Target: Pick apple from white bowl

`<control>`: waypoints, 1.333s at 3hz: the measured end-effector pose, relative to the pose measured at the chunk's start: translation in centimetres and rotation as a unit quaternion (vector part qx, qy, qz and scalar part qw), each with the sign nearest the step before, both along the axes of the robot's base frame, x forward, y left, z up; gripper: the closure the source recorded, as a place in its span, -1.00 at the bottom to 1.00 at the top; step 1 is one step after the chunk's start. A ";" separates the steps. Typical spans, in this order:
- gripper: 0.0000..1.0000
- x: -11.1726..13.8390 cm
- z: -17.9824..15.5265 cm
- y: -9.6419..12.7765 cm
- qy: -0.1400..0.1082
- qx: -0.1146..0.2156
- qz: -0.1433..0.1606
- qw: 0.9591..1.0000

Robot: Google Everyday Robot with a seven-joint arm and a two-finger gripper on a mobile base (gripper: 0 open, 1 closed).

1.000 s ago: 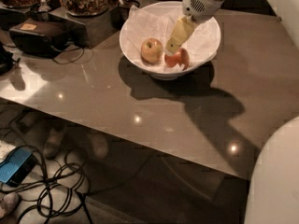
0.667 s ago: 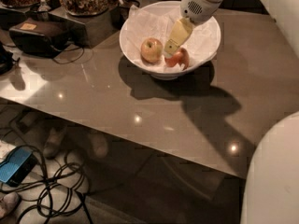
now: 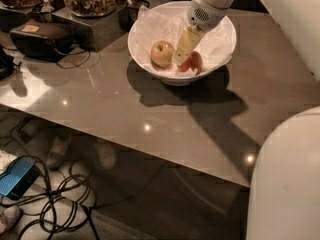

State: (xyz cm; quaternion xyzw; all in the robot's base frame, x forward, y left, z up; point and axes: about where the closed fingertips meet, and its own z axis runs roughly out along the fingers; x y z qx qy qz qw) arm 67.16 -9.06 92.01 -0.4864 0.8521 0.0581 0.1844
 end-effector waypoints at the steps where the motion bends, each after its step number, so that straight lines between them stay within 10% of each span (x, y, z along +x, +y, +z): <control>1: -0.38 0.3 -0.3 -0.1 0.001 -0.003 -0.002 1.000; 4: -0.42 0.9 -2.5 -2.6 0.023 -0.009 -0.037 0.999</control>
Offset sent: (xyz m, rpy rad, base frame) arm 0.0111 -0.0279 -0.0078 -0.0258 0.0112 -0.0612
